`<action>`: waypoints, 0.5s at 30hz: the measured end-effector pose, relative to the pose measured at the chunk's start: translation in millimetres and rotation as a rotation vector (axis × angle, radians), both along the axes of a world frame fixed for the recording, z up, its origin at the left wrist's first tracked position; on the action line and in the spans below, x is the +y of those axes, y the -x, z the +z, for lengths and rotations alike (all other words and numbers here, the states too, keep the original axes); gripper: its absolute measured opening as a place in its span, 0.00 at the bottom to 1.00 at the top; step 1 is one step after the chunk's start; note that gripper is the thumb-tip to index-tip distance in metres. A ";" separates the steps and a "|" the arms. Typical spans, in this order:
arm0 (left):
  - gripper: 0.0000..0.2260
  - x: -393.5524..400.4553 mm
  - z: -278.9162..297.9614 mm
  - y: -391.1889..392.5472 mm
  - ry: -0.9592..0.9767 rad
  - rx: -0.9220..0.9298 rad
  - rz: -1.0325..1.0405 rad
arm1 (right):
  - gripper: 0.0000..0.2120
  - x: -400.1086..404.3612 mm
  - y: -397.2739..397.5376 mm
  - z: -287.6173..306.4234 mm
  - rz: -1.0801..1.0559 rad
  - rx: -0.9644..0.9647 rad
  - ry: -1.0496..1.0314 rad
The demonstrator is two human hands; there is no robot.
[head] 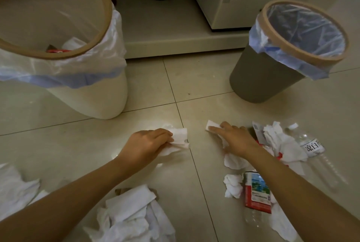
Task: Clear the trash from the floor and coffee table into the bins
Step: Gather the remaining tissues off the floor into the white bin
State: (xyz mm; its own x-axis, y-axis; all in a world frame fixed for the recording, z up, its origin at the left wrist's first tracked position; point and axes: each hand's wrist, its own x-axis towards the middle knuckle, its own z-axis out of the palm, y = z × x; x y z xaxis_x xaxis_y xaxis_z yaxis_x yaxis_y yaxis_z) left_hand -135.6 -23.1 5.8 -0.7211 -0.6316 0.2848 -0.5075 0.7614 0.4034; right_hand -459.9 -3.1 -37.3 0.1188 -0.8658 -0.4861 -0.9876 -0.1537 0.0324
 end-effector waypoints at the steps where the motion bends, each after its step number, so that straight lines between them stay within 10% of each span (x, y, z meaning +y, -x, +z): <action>1: 0.11 -0.2 -2.3 1.1 0.008 -0.011 -0.011 | 0.36 2.7 0.5 0.7 -0.002 -0.030 -0.002; 15: 0.08 -7.2 7.1 -17.7 0.290 -0.120 -0.195 | 0.23 11.9 -56.9 32.1 0.261 0.010 0.178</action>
State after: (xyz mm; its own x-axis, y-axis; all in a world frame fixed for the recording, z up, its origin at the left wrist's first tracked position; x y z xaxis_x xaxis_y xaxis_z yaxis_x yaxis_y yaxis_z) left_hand -117.8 -30.3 12.9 -0.8589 -0.3847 0.3381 -0.3724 0.9223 0.1033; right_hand -403.1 8.8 -5.2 0.3442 -0.8783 -0.3318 -0.9151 -0.3929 0.0907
